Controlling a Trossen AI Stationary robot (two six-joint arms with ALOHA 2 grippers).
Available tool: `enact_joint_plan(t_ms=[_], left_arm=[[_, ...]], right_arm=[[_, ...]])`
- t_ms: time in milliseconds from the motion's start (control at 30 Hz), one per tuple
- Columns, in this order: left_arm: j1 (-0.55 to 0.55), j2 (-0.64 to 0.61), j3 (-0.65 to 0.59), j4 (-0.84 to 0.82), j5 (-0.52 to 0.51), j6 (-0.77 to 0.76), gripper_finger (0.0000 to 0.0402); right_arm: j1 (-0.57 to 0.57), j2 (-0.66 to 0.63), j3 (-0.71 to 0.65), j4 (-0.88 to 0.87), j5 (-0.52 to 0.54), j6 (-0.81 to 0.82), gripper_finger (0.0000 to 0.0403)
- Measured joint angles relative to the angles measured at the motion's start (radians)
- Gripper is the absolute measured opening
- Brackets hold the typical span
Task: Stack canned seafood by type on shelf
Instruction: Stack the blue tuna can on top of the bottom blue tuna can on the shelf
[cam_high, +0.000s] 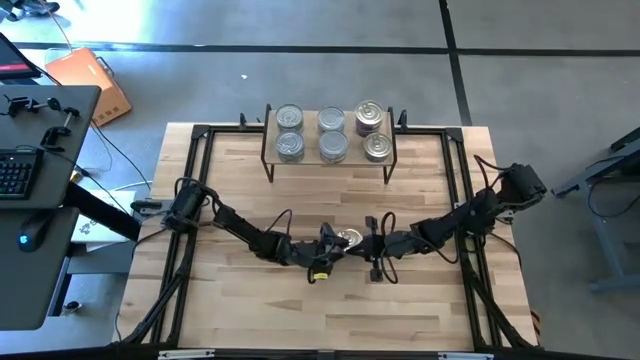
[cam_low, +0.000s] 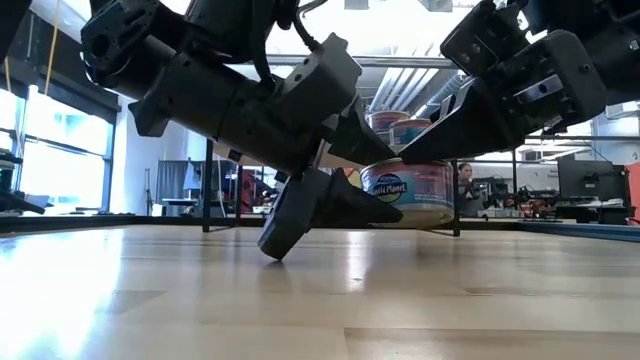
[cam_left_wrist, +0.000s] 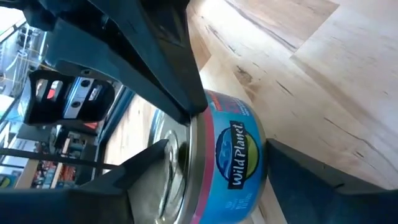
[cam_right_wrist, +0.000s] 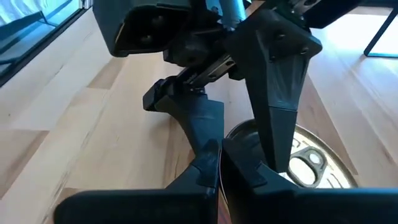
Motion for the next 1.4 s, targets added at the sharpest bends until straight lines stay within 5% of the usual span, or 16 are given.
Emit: enact_joint_plan(t_ms=[1400], left_arm=[[-0.069, 0.005, -0.006, 0.079, -0.268, 0.122, 0.0224]], right_arm=[[-0.006, 0.001, 0.001, 0.083, -0.055, 0.183, 0.0001]])
